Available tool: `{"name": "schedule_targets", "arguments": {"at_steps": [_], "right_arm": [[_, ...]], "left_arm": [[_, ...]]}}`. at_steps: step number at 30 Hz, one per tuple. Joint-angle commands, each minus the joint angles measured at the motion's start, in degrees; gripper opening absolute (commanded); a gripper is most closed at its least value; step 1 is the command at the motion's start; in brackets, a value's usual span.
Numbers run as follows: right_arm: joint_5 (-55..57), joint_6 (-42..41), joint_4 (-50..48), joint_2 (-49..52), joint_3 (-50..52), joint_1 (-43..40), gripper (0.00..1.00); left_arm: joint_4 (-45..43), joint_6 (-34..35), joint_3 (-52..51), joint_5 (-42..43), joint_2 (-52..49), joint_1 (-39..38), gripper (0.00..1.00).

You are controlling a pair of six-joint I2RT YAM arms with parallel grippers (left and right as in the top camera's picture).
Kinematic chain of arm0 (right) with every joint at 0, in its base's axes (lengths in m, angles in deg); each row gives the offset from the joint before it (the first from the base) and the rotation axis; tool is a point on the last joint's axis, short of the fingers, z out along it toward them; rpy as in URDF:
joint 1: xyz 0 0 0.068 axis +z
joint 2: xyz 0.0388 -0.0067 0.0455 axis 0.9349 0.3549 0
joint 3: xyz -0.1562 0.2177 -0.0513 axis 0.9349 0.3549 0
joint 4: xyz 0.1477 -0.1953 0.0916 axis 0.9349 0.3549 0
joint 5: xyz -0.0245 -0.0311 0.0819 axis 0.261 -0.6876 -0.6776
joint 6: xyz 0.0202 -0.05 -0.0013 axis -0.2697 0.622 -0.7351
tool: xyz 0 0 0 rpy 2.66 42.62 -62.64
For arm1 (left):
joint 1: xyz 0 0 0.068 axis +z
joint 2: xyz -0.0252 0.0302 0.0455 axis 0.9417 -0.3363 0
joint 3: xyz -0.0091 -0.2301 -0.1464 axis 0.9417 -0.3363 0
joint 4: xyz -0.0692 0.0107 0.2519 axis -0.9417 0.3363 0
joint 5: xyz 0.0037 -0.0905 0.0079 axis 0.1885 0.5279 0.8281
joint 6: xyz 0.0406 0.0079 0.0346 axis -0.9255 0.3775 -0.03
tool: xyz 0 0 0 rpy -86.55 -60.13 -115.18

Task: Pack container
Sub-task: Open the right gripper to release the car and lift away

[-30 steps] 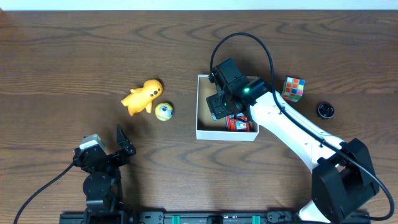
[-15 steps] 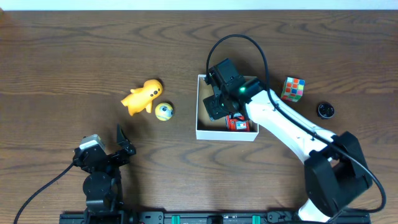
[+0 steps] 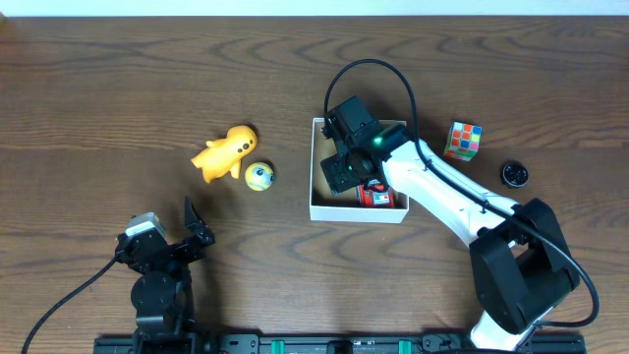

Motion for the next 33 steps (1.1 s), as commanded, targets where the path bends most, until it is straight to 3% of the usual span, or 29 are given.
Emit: {"name": "schedule_targets", "arguments": {"at_steps": [1, 24, 33], "right_arm": [[0.24, 0.7, 0.7, 0.31, -1.07, -0.2, 0.66], [3.06, -0.35, 8.7, 0.31, -1.07, -0.24, 0.7], [3.23, -0.76, 6.29, 0.28, -1.22, -0.24, 0.73]], "left_arm": [[-0.04, -0.57, 0.07, -0.02, 0.37, -0.17, 0.98], [-0.04, -0.57, 0.07, -0.02, 0.37, -0.17, 0.98], [-0.04, -0.57, 0.07, -0.02, 0.37, -0.17, 0.98]]}}
